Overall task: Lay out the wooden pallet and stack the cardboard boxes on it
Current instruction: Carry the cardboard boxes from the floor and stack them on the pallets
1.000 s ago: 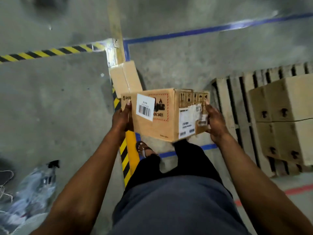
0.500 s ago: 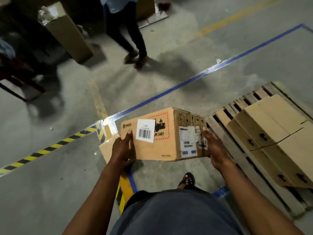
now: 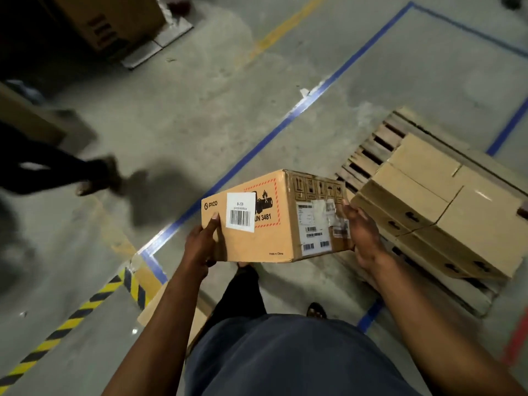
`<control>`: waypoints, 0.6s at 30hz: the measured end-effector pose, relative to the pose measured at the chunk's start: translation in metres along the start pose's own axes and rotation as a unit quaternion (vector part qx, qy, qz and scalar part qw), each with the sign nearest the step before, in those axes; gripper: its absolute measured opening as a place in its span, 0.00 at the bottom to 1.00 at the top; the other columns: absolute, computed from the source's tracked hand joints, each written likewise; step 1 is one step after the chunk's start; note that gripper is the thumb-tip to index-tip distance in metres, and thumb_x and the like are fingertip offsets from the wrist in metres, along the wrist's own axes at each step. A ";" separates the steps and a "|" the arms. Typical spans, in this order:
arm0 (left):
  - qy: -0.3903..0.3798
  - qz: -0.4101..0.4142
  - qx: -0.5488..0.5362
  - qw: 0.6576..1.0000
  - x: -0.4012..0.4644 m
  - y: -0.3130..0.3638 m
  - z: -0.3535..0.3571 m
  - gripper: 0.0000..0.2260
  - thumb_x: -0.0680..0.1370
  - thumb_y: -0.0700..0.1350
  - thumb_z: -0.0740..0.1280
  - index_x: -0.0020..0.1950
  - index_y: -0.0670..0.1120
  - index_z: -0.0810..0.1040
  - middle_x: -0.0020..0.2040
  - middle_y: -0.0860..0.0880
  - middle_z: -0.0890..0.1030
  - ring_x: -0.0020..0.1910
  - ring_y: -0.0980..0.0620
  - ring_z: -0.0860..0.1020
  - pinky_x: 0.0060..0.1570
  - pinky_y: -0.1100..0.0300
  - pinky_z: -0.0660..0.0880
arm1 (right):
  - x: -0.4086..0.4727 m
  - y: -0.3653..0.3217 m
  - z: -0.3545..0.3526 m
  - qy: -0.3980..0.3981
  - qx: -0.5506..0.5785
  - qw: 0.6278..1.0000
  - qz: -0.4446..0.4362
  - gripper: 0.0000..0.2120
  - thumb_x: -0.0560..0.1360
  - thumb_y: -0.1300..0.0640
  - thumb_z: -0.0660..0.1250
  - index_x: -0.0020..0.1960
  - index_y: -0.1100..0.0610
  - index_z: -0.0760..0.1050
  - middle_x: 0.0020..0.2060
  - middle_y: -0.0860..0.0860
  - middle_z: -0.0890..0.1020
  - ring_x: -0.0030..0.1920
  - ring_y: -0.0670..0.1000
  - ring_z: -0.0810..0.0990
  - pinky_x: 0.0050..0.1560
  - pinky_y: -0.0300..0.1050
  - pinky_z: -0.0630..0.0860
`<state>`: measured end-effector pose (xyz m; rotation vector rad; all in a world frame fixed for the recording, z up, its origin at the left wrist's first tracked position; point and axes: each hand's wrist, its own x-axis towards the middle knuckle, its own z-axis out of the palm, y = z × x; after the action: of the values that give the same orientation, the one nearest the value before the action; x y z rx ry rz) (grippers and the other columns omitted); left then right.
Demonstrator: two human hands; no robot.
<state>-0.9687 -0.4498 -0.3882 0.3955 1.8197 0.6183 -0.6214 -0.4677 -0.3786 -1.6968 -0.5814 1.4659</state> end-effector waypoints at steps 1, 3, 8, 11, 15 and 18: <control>-0.008 0.001 0.003 1.000 0.015 0.016 0.001 0.29 0.79 0.67 0.68 0.71 0.50 0.76 0.62 0.32 0.78 0.44 0.47 0.77 0.43 0.52 0.76 | 0.009 -0.006 0.009 0.011 -0.005 1.000 0.000 0.20 0.81 0.37 0.65 0.64 0.48 0.81 0.54 0.50 0.88 0.54 0.55 0.88 0.54 0.56 0.83; -0.033 0.001 0.019 0.999 0.045 0.045 0.001 0.27 0.79 0.68 0.67 0.70 0.52 0.76 0.64 0.40 0.81 0.55 0.44 0.80 0.54 0.44 0.79 | 0.025 -0.017 0.026 0.031 -0.016 0.999 -0.007 0.20 0.81 0.36 0.64 0.62 0.48 0.82 0.52 0.50 0.89 0.52 0.54 0.88 0.52 0.53 0.82; -0.058 0.014 0.091 0.994 0.089 0.133 -0.003 0.24 0.80 0.67 0.65 0.65 0.50 0.76 0.55 0.48 0.81 0.50 0.47 0.80 0.49 0.46 0.80 | 0.065 -0.061 0.073 0.108 0.015 0.994 0.002 0.15 0.81 0.44 0.68 0.61 0.52 0.82 0.50 0.51 0.89 0.53 0.58 0.87 0.52 0.55 0.83; -0.080 0.004 0.139 0.987 0.128 0.188 0.001 0.27 0.79 0.69 0.64 0.69 0.51 0.76 0.61 0.46 0.81 0.56 0.43 0.80 0.49 0.46 0.81 | 0.086 -0.085 0.099 0.144 0.053 0.988 0.008 0.15 0.79 0.46 0.71 0.61 0.52 0.83 0.52 0.51 0.89 0.56 0.57 0.87 0.54 0.53 0.81; -0.084 0.023 0.173 0.981 0.175 0.258 0.032 0.26 0.80 0.68 0.65 0.61 0.45 0.78 0.48 0.44 0.80 0.42 0.46 0.78 0.37 0.53 0.78 | 0.116 -0.112 0.115 0.159 0.123 0.980 0.015 0.13 0.77 0.47 0.73 0.60 0.50 0.83 0.55 0.53 0.88 0.57 0.58 0.87 0.60 0.58 0.79; -0.105 0.043 0.216 0.970 0.202 0.306 0.071 0.28 0.80 0.69 0.64 0.57 0.43 0.77 0.46 0.43 0.78 0.40 0.45 0.76 0.37 0.53 0.77 | 0.147 -0.126 0.116 0.183 0.149 0.972 0.001 0.19 0.75 0.43 0.75 0.63 0.47 0.81 0.57 0.50 0.88 0.58 0.55 0.87 0.62 0.56 0.79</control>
<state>-0.9774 -0.0764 -0.3805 0.8037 1.7318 0.2208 -0.6809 -0.2502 -0.3650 -1.6675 -0.1510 1.1339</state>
